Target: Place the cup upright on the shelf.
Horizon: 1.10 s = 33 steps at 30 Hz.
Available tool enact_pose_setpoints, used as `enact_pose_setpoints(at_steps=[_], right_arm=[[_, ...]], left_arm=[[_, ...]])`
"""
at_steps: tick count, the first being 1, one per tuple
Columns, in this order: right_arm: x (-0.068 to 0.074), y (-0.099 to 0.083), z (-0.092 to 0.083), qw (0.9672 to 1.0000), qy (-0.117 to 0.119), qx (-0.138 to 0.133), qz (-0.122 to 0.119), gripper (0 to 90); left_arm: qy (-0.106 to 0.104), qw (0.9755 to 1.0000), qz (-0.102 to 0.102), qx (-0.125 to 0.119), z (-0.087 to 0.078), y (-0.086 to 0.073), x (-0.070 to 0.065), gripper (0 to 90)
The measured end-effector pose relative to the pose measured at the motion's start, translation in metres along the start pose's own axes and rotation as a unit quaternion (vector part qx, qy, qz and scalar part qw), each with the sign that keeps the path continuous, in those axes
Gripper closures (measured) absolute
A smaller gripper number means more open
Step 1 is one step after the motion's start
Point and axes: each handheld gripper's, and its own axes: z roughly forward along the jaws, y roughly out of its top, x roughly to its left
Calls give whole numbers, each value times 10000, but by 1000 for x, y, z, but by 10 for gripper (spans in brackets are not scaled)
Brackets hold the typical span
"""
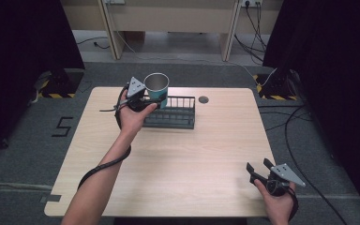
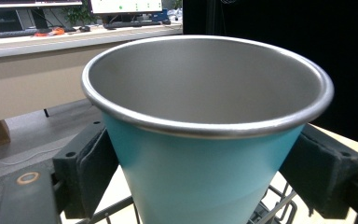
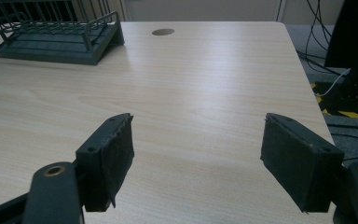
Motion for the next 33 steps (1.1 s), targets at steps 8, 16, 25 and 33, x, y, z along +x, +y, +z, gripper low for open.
enact_pose_setpoints(at_steps=[8, 16, 25, 33], right_arm=[[0, 0, 0, 10000, 3, 0, -11, 260], [0, 0, 0, 10000, 7, 2, -6, 260], [0, 0, 0, 10000, 22, 9, -19, 260], [0, 0, 0, 10000, 27, 10, -15, 260]], left_arm=[[36, 10000, -23, 42, 9, -2, -2, 157], [92, 9999, -51, 107, 16, -5, -2, 157], [199, 9994, -82, 253, 23, -12, -1, 157], [202, 9991, -127, 357, 31, -18, -3, 157]])
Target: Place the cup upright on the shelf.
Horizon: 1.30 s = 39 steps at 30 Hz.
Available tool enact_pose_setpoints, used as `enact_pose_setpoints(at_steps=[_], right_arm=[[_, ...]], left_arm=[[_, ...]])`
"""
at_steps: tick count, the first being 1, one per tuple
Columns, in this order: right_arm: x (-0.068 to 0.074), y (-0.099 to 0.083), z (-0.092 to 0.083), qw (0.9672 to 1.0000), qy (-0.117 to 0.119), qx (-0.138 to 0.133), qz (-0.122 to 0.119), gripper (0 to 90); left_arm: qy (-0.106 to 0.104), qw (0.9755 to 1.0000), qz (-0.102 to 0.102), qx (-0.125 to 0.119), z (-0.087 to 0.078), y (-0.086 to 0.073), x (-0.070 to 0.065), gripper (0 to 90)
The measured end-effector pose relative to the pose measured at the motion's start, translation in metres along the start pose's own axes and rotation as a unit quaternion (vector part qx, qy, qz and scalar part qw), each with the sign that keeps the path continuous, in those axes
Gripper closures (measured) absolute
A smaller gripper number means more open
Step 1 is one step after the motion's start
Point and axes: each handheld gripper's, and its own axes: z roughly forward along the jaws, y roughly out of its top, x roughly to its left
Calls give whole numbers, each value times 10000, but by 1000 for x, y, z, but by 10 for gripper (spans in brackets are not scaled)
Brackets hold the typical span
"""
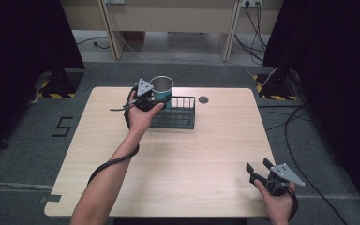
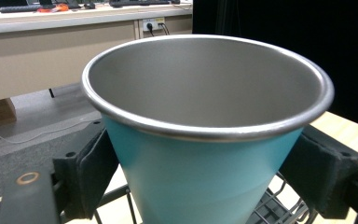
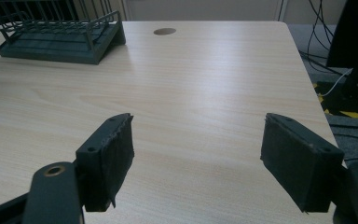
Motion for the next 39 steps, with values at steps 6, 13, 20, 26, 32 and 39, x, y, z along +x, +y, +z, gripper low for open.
enact_pose_setpoints(at_steps=[6, 13, 20, 26, 32, 39], right_arm=[[0, 0, 0, 10000, 8, 2, 2, 260], [0, 0, 0, 10000, 9, 7, 10, 261], [-1, 0, 1, 10000, 11, 11, 11, 260], [-1, 0, 1, 10000, 15, 16, 12, 260], [-1, -1, 1, 10000, 16, 17, 17, 261], [0, -1, 1, 10000, 20, 17, 17, 260]], left_arm=[[54, 9999, 49, 156, 6, -4, -1, 157], [114, 9994, 48, 313, 11, -8, -2, 156], [136, 9987, 19, 485, 15, -13, -3, 156], [128, 9980, -5, 625, 18, -17, -3, 156], [144, 9970, -46, 760, 22, -22, -3, 156], [134, 9965, -58, 824, 24, -23, -4, 155]])
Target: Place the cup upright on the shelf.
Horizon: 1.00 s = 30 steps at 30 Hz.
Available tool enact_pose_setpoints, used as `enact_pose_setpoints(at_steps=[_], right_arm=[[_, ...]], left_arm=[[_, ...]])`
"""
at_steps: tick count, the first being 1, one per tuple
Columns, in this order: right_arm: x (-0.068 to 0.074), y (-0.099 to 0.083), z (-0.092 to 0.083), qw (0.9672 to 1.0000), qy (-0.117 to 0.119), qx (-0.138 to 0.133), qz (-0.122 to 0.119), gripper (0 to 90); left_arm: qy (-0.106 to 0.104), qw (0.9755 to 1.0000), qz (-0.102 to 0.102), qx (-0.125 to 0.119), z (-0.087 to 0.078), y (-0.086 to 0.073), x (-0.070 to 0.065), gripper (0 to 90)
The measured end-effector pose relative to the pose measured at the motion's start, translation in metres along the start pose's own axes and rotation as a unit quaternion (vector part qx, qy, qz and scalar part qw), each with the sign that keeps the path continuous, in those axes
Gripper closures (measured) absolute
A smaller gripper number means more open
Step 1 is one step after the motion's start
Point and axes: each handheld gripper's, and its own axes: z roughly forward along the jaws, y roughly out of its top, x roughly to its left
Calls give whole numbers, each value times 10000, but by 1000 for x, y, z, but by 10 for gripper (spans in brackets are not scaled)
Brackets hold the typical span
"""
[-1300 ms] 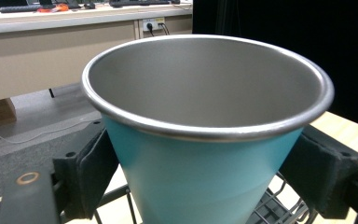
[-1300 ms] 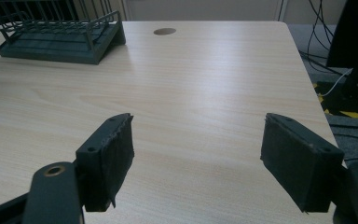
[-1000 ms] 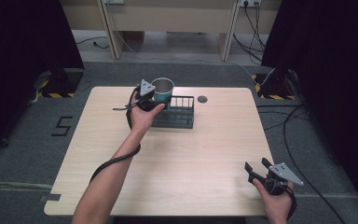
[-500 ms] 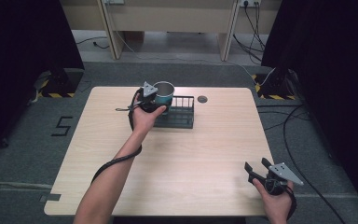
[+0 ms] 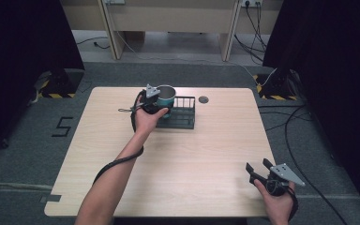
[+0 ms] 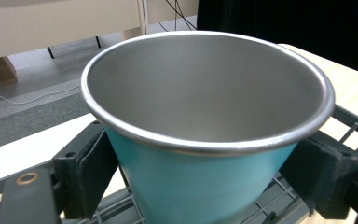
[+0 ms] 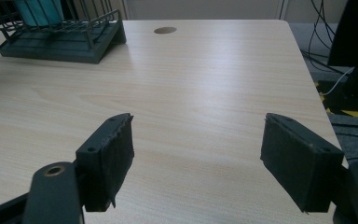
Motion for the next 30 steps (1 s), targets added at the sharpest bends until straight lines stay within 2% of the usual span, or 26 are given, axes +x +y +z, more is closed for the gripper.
enact_pose_setpoints(at_steps=[19, 26, 30], right_arm=[[0, 0, 0, 10000, 5, 2, -25, 260], [0, 0, 0, 10000, 14, 10, -8, 260], [0, 0, 0, 10000, 17, 14, -13, 260]], left_arm=[[-32, 10000, -79, 32, 1, -4, -2, 149], [-17, 10000, -42, 51, -2, -3, -2, 143], [0, 10000, 72, 49, -6, -3, -2, 144]])
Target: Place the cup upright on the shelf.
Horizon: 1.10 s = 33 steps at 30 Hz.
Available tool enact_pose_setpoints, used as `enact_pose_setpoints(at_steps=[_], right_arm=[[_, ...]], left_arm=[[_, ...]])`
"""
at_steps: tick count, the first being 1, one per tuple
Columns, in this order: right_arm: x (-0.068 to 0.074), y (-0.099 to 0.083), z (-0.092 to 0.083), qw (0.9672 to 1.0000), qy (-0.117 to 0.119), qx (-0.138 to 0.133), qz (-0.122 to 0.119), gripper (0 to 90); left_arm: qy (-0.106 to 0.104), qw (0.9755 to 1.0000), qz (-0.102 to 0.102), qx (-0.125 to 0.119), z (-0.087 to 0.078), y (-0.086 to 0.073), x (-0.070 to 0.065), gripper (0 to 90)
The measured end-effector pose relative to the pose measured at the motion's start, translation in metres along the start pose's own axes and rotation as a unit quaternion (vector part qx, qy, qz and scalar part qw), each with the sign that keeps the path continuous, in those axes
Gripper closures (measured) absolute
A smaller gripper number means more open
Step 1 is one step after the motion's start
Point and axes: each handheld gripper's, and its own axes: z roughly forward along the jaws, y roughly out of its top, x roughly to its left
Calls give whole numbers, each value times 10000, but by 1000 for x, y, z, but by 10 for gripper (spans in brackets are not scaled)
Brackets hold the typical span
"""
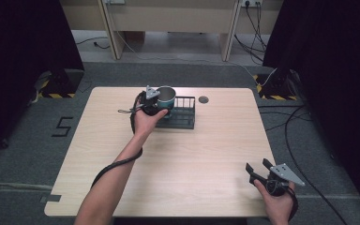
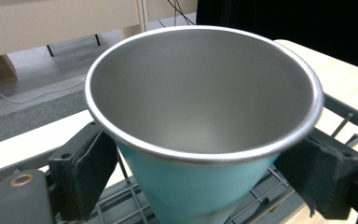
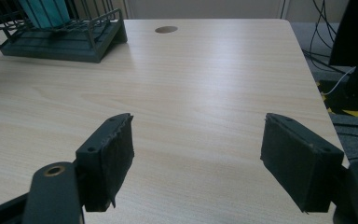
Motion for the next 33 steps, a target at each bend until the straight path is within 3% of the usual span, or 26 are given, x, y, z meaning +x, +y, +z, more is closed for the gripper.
enact_pose_setpoints(at_steps=[19, 33], right_arm=[[0, 0, 0, 10000, -3, -2, -2, 260], [1, 1, 1, 10000, -4, -2, 13, 260]], left_arm=[[36, 9999, 18, -99, -25, -2, 2, 144], [52, 9997, 17, -237, -58, -8, 7, 144]])
